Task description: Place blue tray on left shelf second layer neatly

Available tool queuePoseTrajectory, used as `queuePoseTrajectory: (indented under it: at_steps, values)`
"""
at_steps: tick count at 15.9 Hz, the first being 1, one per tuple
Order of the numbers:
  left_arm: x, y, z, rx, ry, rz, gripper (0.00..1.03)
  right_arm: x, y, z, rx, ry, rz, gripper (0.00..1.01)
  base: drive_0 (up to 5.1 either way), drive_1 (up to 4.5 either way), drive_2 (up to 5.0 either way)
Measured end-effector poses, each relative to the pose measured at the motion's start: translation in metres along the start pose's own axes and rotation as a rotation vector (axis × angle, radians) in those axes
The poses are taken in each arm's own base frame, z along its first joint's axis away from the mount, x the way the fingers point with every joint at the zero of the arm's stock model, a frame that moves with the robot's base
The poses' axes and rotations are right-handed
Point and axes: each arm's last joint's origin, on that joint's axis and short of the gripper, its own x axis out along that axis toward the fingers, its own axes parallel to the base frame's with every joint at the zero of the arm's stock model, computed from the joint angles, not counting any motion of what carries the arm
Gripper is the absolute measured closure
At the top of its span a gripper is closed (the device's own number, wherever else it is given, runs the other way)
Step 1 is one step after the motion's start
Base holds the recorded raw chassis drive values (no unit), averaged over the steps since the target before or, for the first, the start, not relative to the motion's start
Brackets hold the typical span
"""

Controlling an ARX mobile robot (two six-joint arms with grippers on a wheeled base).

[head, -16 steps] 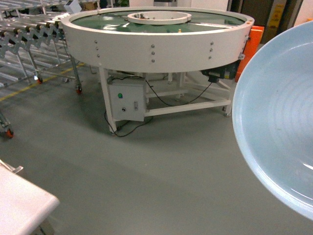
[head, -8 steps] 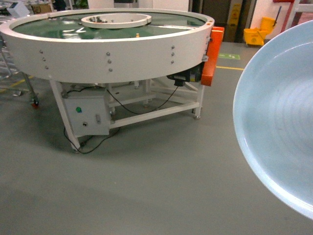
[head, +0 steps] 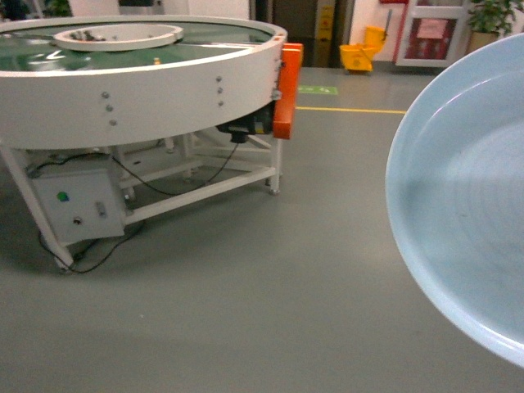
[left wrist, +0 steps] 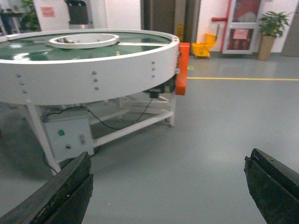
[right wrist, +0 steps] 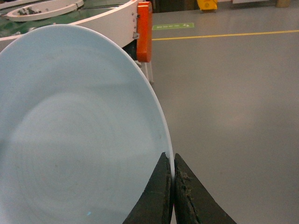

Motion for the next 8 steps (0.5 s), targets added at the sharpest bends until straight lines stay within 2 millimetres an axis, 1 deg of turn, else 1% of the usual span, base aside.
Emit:
queuePoseTrajectory:
  at_steps: [4, 6, 8]
  values:
    - [0.0, -0.0001, -0.0003, 0.0, 0.003, 0.0, 0.05, 0.0002, 0.0, -0.0006, 0.0, 0.004, -0.001, 0.99, -1.2, -1.18, -1.2]
    - [0.0, 0.0, -0.0003, 0.0, 0.003, 0.001, 0.05, 0.0002, 0.0, -0.0006, 0.0, 0.004, 0.0, 0.99, -1.6, -1.17, -2.1]
    - [0.0, 0.0001, -0.0002, 0.0, 0.002, 0.003, 0.05, 0.0001, 0.0002, -0.0002, 0.0, 0.0, 0.003, 0.99, 1.4, -0.56, -6.2]
